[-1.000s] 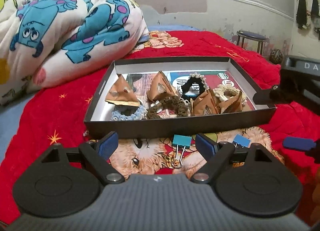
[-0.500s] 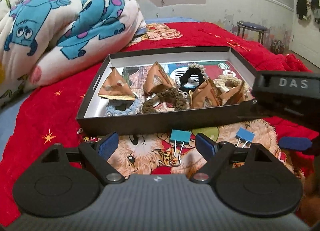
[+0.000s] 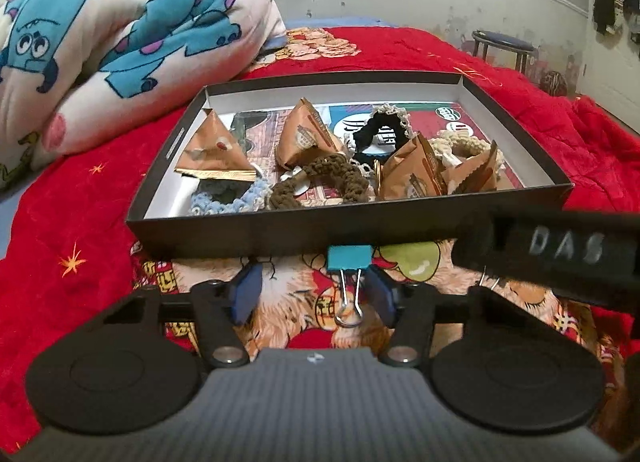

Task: Organize objects
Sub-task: 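Close the left gripper on a blue binder clip while the right tool reaches another blue clip, then close the right gripper on its blue binder clip while the left holds its clip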

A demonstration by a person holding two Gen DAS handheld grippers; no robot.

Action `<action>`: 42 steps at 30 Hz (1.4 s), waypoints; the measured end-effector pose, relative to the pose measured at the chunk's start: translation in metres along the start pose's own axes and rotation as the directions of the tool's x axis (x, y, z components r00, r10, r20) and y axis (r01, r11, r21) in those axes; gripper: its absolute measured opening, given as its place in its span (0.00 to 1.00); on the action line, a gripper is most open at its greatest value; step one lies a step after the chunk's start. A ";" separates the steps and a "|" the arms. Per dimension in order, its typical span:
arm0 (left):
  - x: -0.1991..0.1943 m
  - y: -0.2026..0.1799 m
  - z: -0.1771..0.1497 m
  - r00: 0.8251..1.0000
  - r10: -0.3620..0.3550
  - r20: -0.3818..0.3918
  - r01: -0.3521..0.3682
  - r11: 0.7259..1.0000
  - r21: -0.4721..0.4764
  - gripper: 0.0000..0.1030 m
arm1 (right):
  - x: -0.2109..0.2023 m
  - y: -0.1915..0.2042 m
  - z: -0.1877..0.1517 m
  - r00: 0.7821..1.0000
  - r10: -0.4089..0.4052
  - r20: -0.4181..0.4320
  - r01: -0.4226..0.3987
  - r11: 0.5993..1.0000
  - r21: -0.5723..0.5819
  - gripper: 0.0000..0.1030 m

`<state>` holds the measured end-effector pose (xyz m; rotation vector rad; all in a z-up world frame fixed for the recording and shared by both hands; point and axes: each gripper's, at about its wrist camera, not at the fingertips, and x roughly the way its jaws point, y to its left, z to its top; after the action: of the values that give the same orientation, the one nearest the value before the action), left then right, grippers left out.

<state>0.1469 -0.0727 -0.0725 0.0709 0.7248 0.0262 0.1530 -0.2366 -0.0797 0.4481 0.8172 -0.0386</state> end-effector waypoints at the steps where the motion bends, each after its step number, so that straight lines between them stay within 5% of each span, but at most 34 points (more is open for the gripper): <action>1: 0.001 -0.001 0.000 1.000 -0.004 0.001 0.004 1.000 0.000 0.54 | 0.001 0.001 -0.001 1.000 -0.011 0.001 0.011 1.000 -0.010 0.81; 7: 0.004 -0.009 -0.002 0.998 -0.055 -0.005 0.055 0.998 0.024 0.23 | 0.004 0.010 -0.006 0.994 -0.108 0.029 0.110 0.992 -0.063 0.60; 16: 0.002 -0.004 0.000 0.998 -0.049 -0.027 0.049 0.998 -0.027 0.20 | 0.002 0.006 -0.005 0.993 -0.116 0.034 0.117 0.993 -0.027 0.22; 19: 0.002 -0.003 -0.001 0.999 -0.034 -0.033 0.033 0.999 -0.037 0.10 | 0.004 0.006 -0.004 0.995 -0.100 0.019 0.101 0.995 -0.023 0.22; 42: -0.005 0.000 0.002 1.000 -0.018 -0.018 0.017 0.998 -0.057 0.10 | -0.001 0.002 0.004 1.000 0.030 -0.007 -0.030 0.997 0.066 0.18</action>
<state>0.1447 -0.0732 -0.0674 0.0102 0.7423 0.0305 0.1558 -0.2361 -0.0762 0.5228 0.8190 -0.0359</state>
